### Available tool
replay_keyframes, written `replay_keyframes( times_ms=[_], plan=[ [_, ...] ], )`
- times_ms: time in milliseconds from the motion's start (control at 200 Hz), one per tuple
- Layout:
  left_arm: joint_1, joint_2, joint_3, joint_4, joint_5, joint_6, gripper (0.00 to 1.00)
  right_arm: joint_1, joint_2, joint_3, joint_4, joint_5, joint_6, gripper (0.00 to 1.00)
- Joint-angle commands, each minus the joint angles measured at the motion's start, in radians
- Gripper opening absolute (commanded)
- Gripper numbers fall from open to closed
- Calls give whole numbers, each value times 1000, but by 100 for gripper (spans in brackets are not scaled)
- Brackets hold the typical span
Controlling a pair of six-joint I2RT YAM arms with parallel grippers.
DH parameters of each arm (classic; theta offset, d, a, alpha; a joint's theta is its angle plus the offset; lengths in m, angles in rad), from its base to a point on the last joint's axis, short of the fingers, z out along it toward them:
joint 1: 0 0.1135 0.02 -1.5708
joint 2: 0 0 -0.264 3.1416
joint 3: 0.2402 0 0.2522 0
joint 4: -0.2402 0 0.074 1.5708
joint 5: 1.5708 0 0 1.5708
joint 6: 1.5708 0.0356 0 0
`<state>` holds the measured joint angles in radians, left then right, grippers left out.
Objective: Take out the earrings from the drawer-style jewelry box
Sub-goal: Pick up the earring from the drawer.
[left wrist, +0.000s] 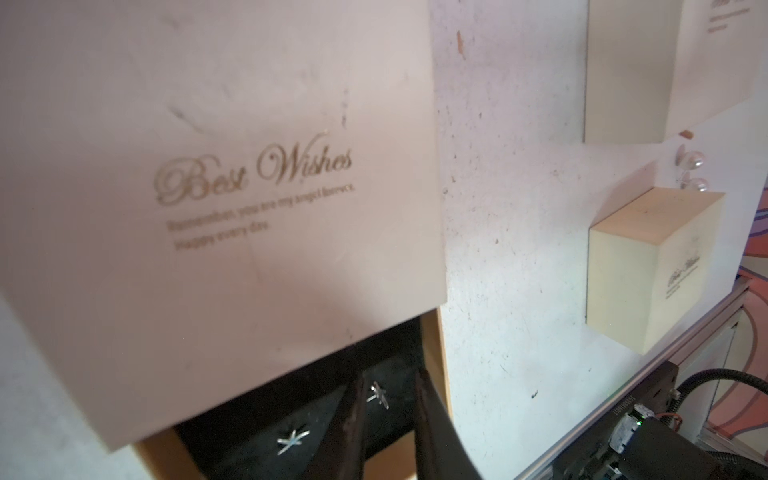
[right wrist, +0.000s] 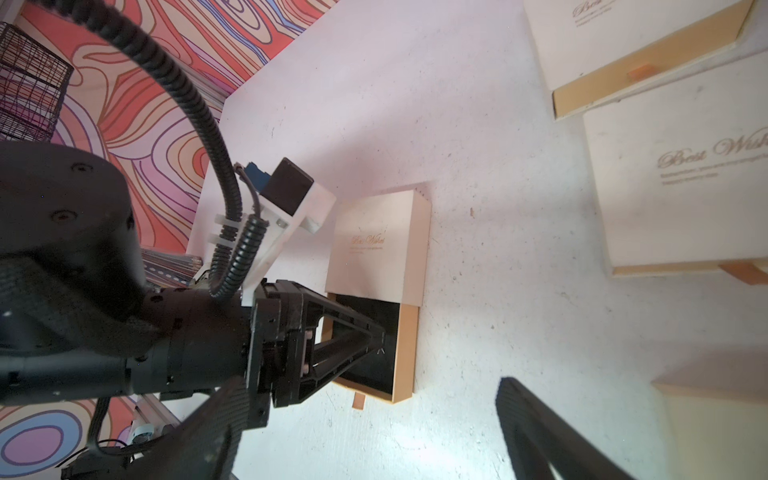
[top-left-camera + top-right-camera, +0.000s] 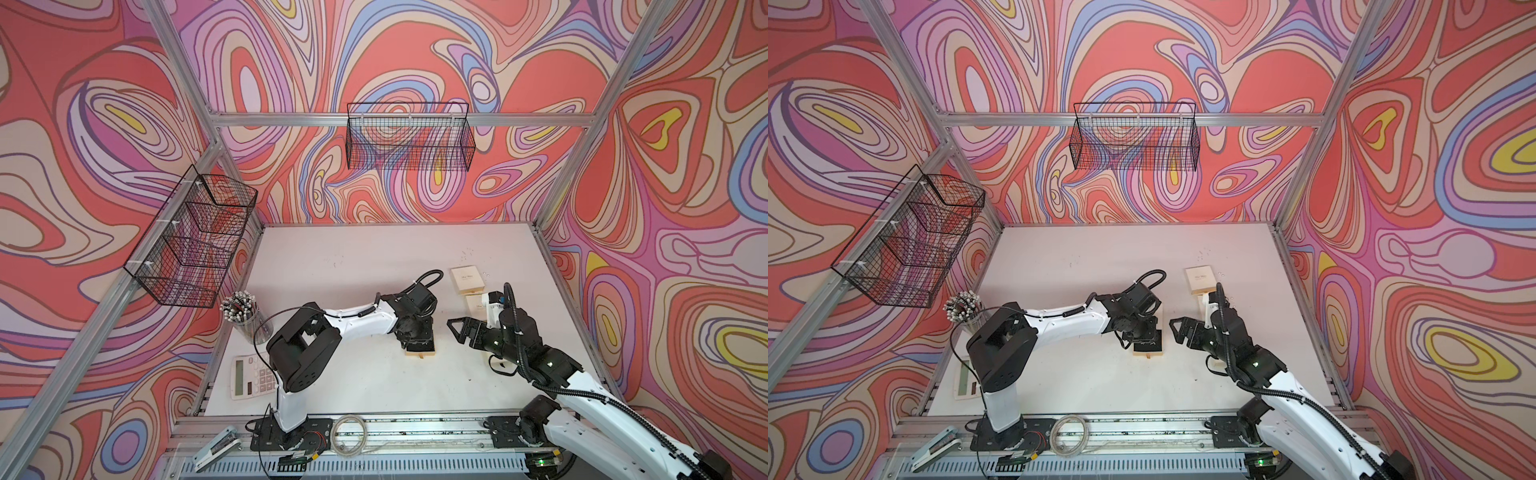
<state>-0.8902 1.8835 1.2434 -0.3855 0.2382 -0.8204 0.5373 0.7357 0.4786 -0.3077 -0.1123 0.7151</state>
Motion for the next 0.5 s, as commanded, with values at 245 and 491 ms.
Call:
replay_keyframes(
  times_ms=[245,491],
  plan=[
    [-19,35,30,-44,-54,-24,21,2,-33,-15,-24,4,-15,98],
    [-44,39,30,-58,-79,-27,21,1,-31,-25,-12,0,-9,98]
  ],
)
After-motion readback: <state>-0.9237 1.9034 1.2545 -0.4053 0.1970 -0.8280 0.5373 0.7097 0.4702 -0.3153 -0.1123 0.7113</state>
